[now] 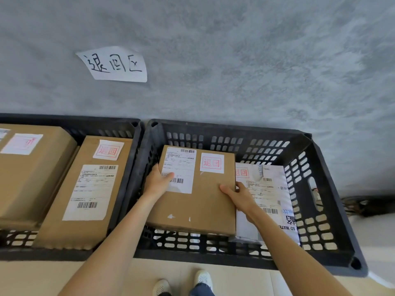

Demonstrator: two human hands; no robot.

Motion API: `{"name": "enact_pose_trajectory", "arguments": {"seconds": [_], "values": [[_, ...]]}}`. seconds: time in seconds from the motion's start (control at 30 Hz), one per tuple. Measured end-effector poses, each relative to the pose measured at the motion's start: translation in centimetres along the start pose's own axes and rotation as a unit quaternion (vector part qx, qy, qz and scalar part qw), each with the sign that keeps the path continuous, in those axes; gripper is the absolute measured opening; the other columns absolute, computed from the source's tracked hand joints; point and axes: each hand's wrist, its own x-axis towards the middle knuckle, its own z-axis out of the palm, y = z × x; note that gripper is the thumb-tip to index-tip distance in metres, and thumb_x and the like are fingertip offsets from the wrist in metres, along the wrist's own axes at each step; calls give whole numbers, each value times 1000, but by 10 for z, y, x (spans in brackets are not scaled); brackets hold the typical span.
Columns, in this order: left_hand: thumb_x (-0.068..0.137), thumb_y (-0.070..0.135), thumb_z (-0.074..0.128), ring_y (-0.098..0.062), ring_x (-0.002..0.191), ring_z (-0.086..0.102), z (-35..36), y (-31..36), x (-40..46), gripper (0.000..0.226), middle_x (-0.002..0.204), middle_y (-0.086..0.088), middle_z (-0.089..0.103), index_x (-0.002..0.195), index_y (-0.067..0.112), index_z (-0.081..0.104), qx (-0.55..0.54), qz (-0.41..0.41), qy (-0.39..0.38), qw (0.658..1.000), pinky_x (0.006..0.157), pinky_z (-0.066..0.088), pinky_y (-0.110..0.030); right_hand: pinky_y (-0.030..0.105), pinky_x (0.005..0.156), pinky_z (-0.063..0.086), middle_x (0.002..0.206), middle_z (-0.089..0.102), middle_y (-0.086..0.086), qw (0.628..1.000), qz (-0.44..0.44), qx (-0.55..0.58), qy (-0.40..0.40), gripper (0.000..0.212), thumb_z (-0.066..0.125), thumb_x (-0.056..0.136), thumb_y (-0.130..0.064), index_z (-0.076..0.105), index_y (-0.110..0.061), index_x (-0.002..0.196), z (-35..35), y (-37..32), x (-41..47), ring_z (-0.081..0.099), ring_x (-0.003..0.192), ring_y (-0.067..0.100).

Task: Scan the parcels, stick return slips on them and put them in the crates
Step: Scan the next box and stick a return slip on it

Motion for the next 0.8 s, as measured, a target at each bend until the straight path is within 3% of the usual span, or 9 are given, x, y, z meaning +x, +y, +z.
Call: {"name": "enact_pose_trajectory", "arguments": {"seconds": [0.1,0.2,0.23,0.3,0.4,0.5,0.6,0.8], "values": [[94,20,61,-24,116,58,0,1,-3,49,131,-5,60,139,12,44,10,4,6,1000,86,45,-31,21,62,43,119,53,-1,1000,11,-2,-6,68,63,89,-44,35,-14,143,-2,-2,-1,53,101,14],[93,20,61,-24,124,53,-2,11,-11,55,139,-4,54,143,14,41,65,51,28,996,97,46,-37,38,91,50,140,47,7,998,2,-61,17,83,67,86,-47,26,-12,149,-7,-10,-1,50,122,24],[94,20,61,-24,126,51,-3,19,-16,54,141,-3,52,144,16,41,89,75,41,992,99,45,-37,43,101,44,147,40,10,993,-12,-108,37,88,66,86,-48,21,-11,151,-9,-17,0,43,130,28],[96,22,57,-24,131,46,-10,38,-23,54,146,-4,45,147,16,38,135,115,71,982,103,42,-38,45,109,35,154,29,13,976,-49,-199,76,88,63,89,-46,16,-10,153,-15,-39,-2,32,139,31],[98,27,54,-24,139,36,-35,72,-34,56,153,-6,37,149,14,33,183,164,113,963,110,36,-41,44,111,32,156,24,13,931,-135,-329,77,77,57,93,-42,19,-11,152,-21,-90,-10,26,142,32],[98,24,53,-26,139,33,-82,109,-49,52,149,-7,41,146,12,37,229,208,153,939,109,34,-39,42,110,35,155,26,11,870,-248,-422,63,65,52,97,-39,26,-12,150,-17,-153,-26,27,141,30],[99,24,51,-27,134,35,-146,140,-67,48,145,-9,44,143,9,39,299,223,207,904,106,34,-37,41,109,34,153,29,9,813,-348,-460,77,59,49,99,-37,28,-12,148,-3,-225,-56,29,139,29],[97,27,52,-28,136,35,-293,159,-133,52,146,-10,42,144,10,37,367,165,339,851,106,32,-36,37,104,34,147,40,9,711,-523,-457,109,54,52,97,-31,36,-11,144,54,-357,-159,34,135,29]]}}
